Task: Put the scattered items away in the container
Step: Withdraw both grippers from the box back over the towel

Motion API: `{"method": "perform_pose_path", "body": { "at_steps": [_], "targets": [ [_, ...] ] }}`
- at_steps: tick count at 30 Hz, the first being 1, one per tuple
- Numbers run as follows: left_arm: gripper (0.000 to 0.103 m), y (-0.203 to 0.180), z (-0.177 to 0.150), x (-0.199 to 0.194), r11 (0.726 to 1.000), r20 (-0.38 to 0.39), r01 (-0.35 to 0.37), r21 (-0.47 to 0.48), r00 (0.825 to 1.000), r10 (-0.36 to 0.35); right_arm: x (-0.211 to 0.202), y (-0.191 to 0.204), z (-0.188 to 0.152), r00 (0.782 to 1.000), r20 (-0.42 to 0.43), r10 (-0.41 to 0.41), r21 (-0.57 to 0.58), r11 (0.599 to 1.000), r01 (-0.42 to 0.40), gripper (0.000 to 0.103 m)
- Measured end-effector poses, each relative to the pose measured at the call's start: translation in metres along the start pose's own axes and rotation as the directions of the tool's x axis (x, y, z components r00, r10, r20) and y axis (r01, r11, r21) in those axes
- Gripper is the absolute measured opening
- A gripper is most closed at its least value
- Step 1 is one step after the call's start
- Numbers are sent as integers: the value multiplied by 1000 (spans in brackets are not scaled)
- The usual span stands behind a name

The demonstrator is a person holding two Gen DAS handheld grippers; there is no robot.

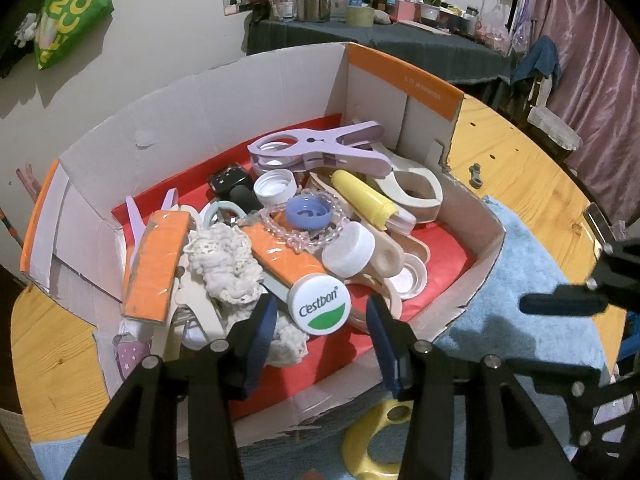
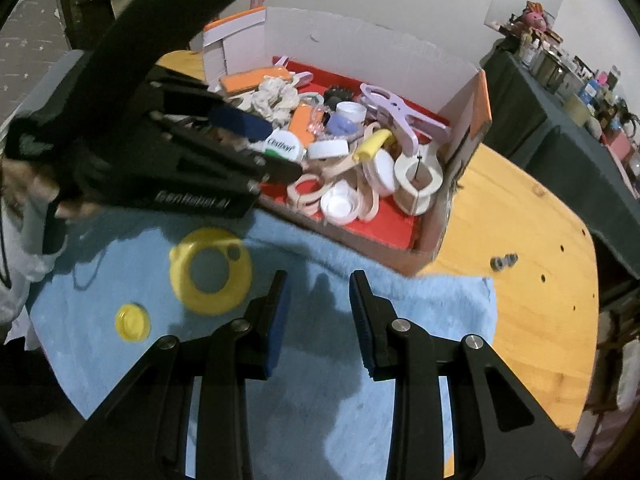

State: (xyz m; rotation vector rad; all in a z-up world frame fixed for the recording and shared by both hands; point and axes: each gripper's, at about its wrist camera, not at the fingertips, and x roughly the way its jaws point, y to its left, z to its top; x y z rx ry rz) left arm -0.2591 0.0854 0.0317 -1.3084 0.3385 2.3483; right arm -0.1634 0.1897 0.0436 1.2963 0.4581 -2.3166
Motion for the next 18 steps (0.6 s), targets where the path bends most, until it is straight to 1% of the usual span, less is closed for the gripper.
{"method": "perform_pose_path", "body": {
  "at_steps": [3, 10, 13, 18],
  "targets": [
    [54, -1, 0, 0, 1000, -1, 2, -1, 1000, -2, -7, 0, -9, 1000, 7, 8, 10, 1000, -8, 29],
    [55, -3, -2, -6, 1000, 1, -11, -7, 1000, 11, -18, -5, -20, 1000, 23, 9, 43, 999, -10, 29],
    [57, -3, -3, -8, 1000, 4, -11, -11, 1000, 11, -21, -5, -22, 1000, 30, 9, 50, 999, -11, 29],
    [58, -4, -4, -11, 1000, 10, -23, -5, 1000, 23, -23, -5, -23, 999, 34, 13, 55, 998, -15, 29]
  ]
}}
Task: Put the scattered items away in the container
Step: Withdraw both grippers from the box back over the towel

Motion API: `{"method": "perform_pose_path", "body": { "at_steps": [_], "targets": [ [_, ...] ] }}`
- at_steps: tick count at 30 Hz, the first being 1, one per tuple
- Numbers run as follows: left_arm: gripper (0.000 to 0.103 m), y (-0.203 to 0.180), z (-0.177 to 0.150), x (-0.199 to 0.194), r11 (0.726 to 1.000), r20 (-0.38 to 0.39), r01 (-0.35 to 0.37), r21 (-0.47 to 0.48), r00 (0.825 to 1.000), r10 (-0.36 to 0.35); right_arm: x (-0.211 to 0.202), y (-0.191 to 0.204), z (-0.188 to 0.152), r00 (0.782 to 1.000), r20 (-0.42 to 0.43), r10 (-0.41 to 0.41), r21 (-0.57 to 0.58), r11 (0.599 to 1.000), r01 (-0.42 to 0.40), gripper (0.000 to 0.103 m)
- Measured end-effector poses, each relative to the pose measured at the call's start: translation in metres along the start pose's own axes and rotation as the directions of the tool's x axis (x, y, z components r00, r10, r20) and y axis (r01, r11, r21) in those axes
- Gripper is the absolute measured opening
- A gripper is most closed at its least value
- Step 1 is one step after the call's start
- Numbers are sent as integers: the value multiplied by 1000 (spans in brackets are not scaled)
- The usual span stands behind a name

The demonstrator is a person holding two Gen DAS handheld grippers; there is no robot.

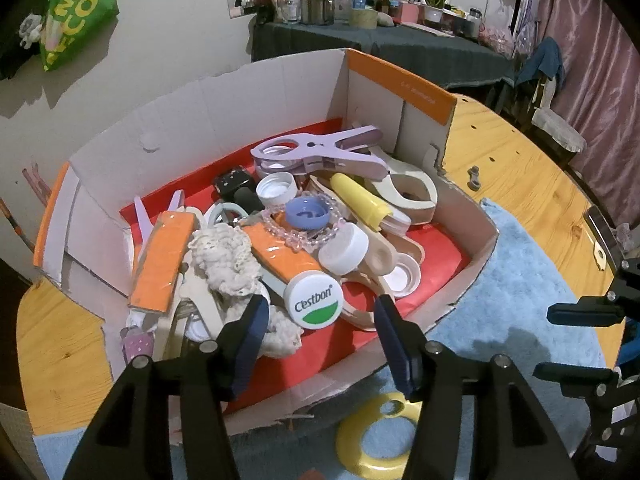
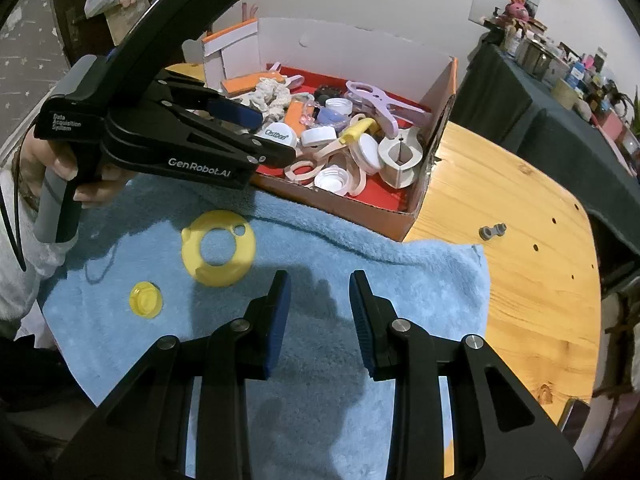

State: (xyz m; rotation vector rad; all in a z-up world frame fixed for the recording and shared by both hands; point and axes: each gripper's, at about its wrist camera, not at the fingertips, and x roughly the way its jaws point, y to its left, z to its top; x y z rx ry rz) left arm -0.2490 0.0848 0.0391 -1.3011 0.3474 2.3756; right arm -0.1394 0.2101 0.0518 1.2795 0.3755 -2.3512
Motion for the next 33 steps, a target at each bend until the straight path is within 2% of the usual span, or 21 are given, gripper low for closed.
{"method": "perform_pose_path", "body": {
  "at_steps": [8, 10, 14, 15, 17, 18, 28, 33],
  "targets": [
    [65, -2, -16, -30, 1000, 34, -4, 3, 999, 4, 4, 12, -5, 1000, -9, 17, -4, 1000, -17, 29],
    [70, -4, -25, -42, 1000, 47, -9, 14, 999, 9, 4, 17, -8, 1000, -12, 24, -7, 1000, -24, 29],
    [74, -9, -46, -62, 1000, 66, -9, 30, 998, 7, 1, 28, -14, 999, -14, 33, -15, 999, -33, 31],
    [75, -10, -53, -68, 999, 68, -6, 32, 998, 3, 0, 30, -16, 999, -14, 33, -15, 999, -34, 34],
    [75, -12, -62, -75, 999, 73, -1, 37, 997, -2, -4, 36, -20, 999, -6, 31, -20, 999, -31, 59],
    [76, -14, -68, -79, 999, 75, 0, 41, 997, -3, -7, 39, -22, 1000, 2, 28, -26, 999, -28, 62],
    [78, -32, -120, -93, 994, 59, -2, 111, 998, -5, -21, 75, -50, 998, 14, 54, -88, 995, -52, 63],
    [78, -36, -139, -84, 992, 27, 31, 124, 999, -35, -15, 85, -64, 996, -6, 85, -93, 992, -85, 63]
  ]
}}
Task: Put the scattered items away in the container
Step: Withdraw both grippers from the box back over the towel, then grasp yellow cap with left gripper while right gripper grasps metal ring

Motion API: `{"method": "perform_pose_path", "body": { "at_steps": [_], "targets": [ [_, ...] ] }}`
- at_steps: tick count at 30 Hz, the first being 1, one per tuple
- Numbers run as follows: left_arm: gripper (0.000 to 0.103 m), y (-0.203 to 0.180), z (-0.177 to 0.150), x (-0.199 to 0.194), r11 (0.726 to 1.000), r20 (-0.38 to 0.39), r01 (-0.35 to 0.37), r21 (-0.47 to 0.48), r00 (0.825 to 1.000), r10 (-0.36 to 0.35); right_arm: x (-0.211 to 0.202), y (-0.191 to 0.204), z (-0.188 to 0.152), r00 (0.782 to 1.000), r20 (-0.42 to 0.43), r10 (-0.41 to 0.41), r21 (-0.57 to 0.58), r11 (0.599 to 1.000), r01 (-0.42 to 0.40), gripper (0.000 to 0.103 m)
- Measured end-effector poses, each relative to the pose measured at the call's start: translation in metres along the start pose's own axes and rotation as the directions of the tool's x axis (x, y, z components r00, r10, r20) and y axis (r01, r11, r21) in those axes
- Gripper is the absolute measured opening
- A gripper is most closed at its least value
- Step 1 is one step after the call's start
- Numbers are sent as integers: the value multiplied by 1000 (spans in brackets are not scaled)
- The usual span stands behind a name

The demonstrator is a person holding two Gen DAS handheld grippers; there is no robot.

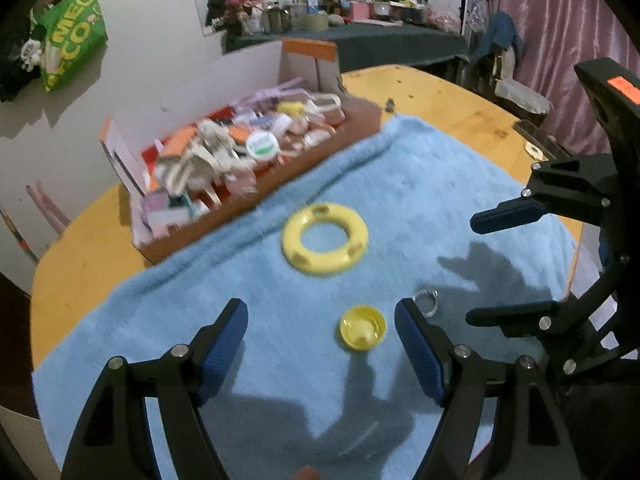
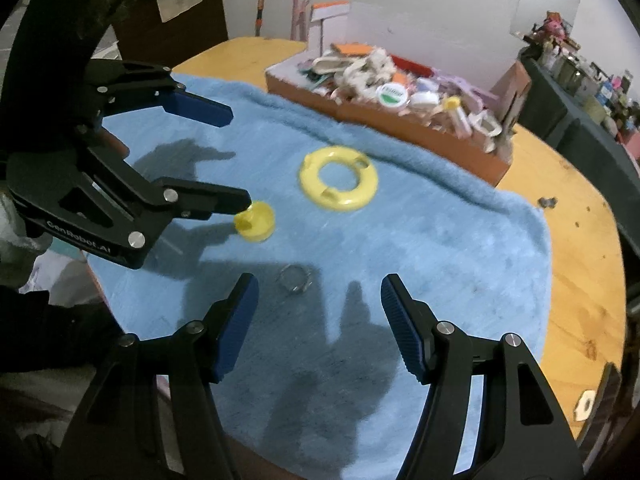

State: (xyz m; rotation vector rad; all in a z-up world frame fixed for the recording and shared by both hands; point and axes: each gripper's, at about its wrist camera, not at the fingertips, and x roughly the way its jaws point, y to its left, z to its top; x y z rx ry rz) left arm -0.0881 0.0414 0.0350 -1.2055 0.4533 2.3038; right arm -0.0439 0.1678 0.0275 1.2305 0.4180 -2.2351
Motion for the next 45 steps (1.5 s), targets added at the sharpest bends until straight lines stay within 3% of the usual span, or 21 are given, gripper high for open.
{"method": "perform_pose_path", "body": {
  "at_steps": [17, 22, 35, 37, 42, 45],
  "targets": [
    [78, -10, -16, 22, 985, 6, 168, 37, 986, -168, 21, 6, -12, 999, 13, 44, -6, 999, -43, 63],
    [64, -4, -16, 28, 983, 2, 180, 19, 984, -180, 25, 6, -12, 999, 19, 47, -8, 999, -46, 62],
    [58, -9, -20, 37, 983, -7, 174, 62, 985, -174, 36, 10, -10, 998, 44, 47, -43, 998, -45, 49],
    [52, -9, -20, 37, 984, -7, 166, 63, 986, -166, 35, 10, -11, 998, 50, 42, -47, 998, -40, 47],
    [47, -8, -21, 36, 984, -2, 165, 62, 986, -165, 35, 10, -12, 997, 67, 31, -47, 998, -28, 31],
    [45, -8, -21, 36, 984, -3, 164, 63, 986, -164, 34, 12, -13, 997, 75, 25, -57, 998, -21, 28]
  ]
}}
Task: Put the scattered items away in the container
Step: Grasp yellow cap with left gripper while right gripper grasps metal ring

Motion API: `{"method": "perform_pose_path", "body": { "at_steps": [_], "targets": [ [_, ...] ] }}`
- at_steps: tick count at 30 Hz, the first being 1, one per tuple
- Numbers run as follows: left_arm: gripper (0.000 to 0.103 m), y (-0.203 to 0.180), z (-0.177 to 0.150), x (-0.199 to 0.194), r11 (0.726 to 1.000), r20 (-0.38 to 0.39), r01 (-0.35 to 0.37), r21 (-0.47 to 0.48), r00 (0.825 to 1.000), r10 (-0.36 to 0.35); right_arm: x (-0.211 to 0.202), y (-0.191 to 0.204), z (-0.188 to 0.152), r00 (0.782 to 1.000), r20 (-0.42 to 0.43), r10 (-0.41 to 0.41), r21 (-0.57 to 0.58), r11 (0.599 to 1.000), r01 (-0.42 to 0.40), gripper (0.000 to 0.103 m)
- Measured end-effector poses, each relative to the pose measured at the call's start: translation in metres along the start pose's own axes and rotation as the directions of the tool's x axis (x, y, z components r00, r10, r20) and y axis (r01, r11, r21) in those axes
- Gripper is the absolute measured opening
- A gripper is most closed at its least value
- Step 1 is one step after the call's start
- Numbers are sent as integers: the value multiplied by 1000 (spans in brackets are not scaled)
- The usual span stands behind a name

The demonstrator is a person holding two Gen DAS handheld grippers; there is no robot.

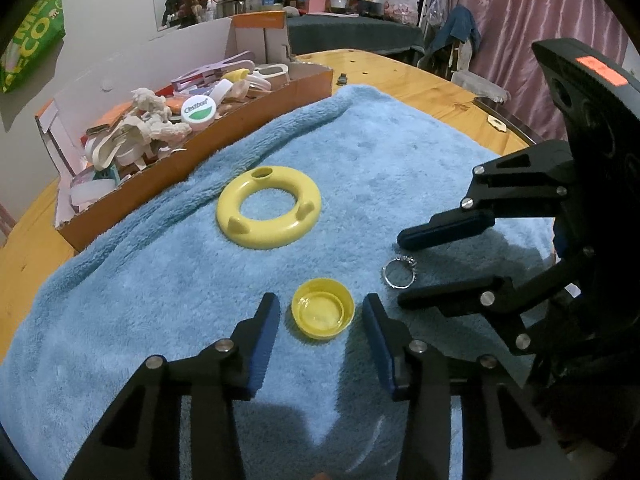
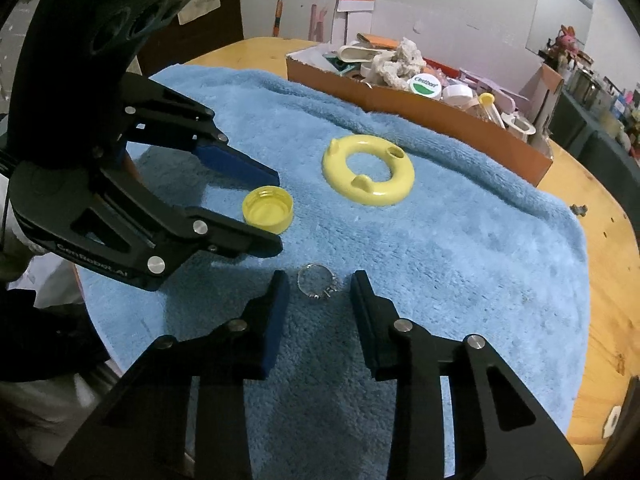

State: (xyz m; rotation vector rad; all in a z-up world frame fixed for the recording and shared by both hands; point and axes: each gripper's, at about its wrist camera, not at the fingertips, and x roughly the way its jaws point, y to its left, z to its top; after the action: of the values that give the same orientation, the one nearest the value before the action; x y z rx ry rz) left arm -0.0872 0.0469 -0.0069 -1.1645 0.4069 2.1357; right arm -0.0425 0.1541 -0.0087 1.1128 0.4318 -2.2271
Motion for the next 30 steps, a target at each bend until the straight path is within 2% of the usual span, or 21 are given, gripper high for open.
{"method": "perform_pose_path", "body": {
  "at_steps": [3, 5, 7, 20, 30],
  "targets": [
    [44, 1, 0, 0, 1000, 1, 0, -1, 1000, 0, 0, 3, -1, 1000, 8, -6, -11, 1000, 6, 26],
    [39, 1, -1, 0, 1000, 1, 3, -4, 1000, -3, -1, 3, -1, 1000, 11, 2, -14, 1000, -2, 20],
    [32, 2, -1, -1, 1000, 7, 3, -12, 1000, -3, -1, 5, -1, 1000, 14, -2, -19, 1000, 2, 20],
    [32, 0, 1, -10, 1000, 35, -9, -21, 999, 10, -14, 1, 1, 999, 53, -4, 0, 1000, 4, 20],
    [32, 3, 17, -25, 999, 74, -28, -24, 997, 30, -30, -6, 13, 996, 85, -25, -5, 1000, 26, 20]
  ]
}}
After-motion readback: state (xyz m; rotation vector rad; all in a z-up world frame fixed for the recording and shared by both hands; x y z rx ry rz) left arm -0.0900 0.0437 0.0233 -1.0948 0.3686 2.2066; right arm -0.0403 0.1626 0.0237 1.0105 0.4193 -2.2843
